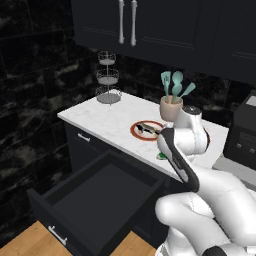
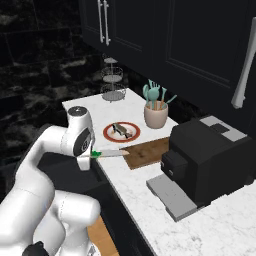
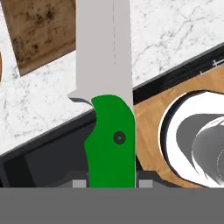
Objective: Pick up the knife from the drawer and place it on the cutting board. Then place the meat from the plate to the cutting board.
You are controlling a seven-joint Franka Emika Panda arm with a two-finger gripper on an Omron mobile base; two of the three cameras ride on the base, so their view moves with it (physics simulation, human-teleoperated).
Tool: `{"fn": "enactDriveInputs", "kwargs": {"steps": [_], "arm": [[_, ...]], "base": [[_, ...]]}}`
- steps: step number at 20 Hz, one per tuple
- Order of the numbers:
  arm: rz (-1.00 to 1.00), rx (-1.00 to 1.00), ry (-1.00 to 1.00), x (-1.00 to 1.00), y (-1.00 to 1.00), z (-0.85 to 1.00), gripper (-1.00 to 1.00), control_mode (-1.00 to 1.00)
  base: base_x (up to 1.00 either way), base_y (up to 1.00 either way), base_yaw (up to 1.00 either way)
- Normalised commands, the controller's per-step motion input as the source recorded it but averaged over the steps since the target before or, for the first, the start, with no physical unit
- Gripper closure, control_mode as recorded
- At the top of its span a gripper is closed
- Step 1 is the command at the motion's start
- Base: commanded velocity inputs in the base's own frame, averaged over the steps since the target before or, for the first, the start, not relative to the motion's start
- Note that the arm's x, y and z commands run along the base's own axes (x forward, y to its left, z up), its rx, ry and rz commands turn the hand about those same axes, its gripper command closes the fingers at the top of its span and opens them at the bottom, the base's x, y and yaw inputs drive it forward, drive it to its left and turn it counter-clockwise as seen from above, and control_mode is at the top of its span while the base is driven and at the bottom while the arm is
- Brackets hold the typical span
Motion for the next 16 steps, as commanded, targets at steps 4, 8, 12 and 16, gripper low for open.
{"fn": "enactDriveInputs", "kwargs": {"steps": [4, 8, 12, 16], "arm": [[0.00, 0.00, 0.20, 0.73, -0.81, 0.02, 1.00, -1.00], [0.00, 0.00, 0.12, 0.54, -0.55, -0.02, 1.00, -1.00], [0.00, 0.00, 0.04, 0.51, -0.22, -0.31, 1.00, -1.00], [0.05, 0.00, 0.05, 0.68, -0.31, -0.25, 1.00, -1.00]], "base": [[0.00, 0.00, 0.00], [0.00, 0.00, 0.00], [0.00, 0.00, 0.00], [0.00, 0.00, 0.00]]}}
